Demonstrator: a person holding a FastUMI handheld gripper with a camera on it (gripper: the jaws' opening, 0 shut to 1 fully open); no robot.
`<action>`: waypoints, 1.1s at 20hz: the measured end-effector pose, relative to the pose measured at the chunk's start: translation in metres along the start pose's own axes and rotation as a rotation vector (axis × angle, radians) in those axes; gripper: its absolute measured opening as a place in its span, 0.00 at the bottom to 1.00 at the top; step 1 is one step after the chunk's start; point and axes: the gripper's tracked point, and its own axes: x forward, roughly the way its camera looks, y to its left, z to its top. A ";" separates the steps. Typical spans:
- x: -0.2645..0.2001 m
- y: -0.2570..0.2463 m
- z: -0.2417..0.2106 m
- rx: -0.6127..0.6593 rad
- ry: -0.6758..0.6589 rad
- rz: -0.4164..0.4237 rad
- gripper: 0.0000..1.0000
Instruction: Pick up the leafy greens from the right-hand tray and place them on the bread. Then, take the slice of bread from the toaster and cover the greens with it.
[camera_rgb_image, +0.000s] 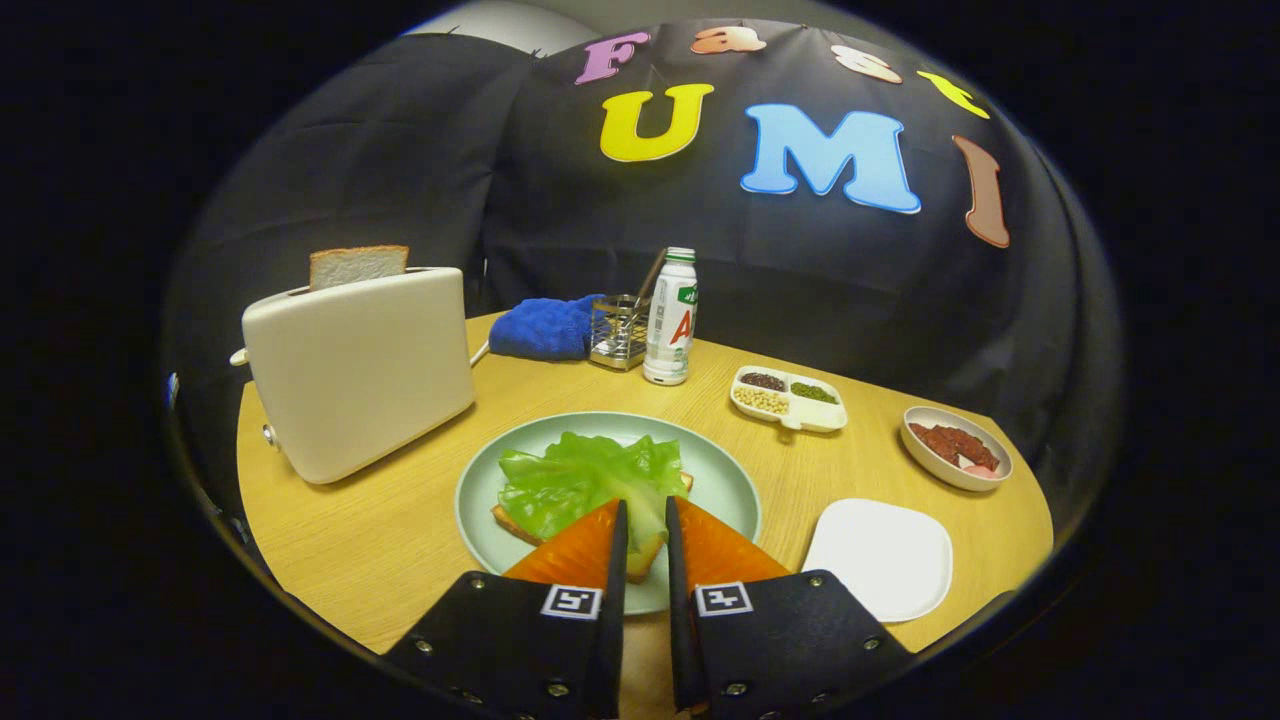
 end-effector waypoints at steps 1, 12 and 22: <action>-0.003 0.000 0.001 -0.016 0.001 -0.005 0.30; -0.056 -0.011 0.081 0.045 -0.318 -0.144 0.57; -0.072 0.036 0.106 0.147 -0.356 -0.197 0.57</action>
